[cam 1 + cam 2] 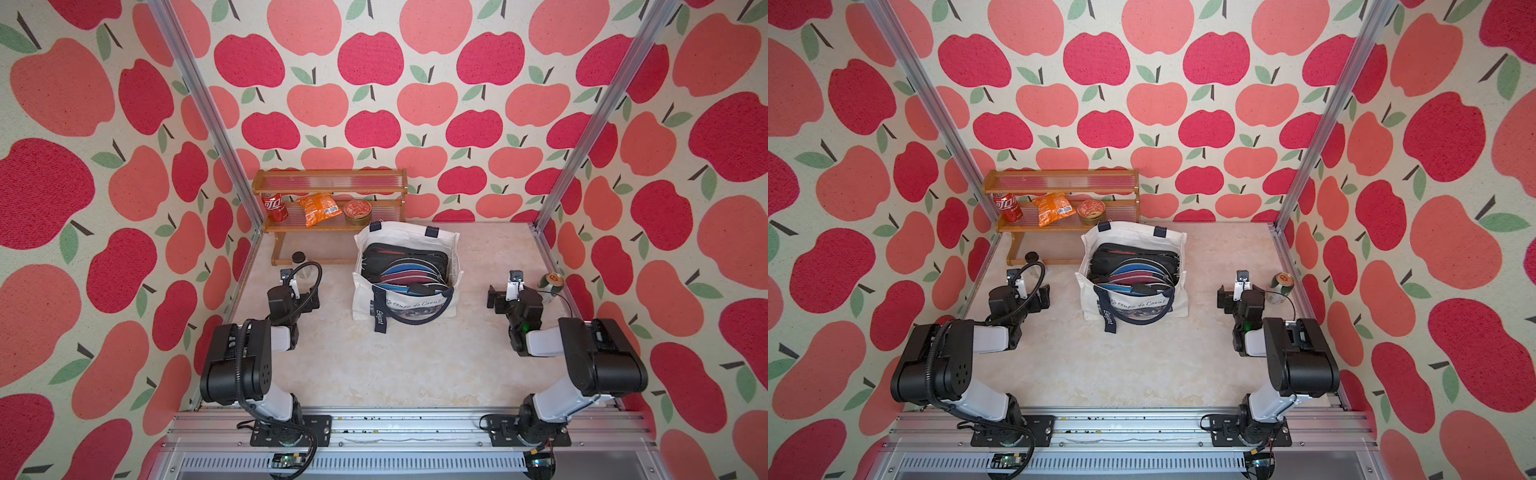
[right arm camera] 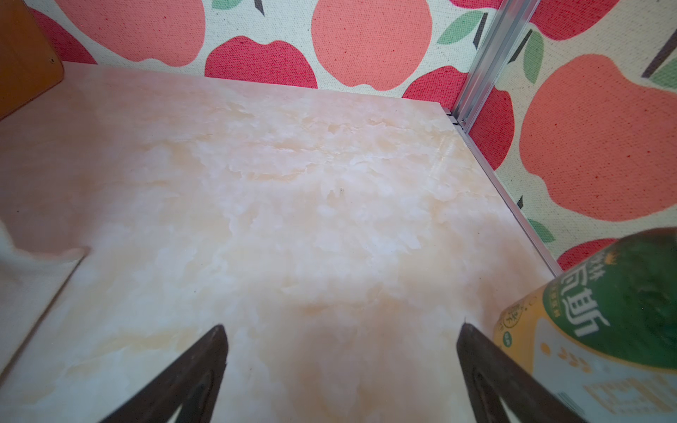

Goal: Remove the ping pong set from the canvas bag
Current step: Move the canvas bag to the center of the board.

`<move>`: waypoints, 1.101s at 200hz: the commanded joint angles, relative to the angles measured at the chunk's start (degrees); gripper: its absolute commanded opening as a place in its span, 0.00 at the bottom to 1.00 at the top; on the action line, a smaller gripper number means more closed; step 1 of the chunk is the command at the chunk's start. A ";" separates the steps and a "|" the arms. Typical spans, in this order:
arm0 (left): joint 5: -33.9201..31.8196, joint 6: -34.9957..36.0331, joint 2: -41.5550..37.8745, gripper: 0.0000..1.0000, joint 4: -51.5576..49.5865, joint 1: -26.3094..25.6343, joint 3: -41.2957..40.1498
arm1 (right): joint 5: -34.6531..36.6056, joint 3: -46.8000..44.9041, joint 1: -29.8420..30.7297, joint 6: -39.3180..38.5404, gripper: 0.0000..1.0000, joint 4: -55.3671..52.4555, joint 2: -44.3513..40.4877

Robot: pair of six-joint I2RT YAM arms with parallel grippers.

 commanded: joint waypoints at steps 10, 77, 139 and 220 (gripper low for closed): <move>0.16 0.07 -0.08 0.99 0.69 0.53 0.01 | -0.60 0.58 -0.17 0.76 0.99 -0.39 -0.96; 0.86 -0.19 -0.07 1.00 0.67 0.95 0.00 | -1.15 0.64 -0.74 1.28 0.99 -0.40 -0.99; 0.45 0.05 0.02 1.00 0.34 0.73 0.29 | -2.38 0.38 -1.22 1.20 0.99 0.20 -0.85; -0.40 0.07 0.08 1.00 0.34 0.46 0.27 | 1.22 -1.83 2.48 -2.65 0.99 0.55 -6.14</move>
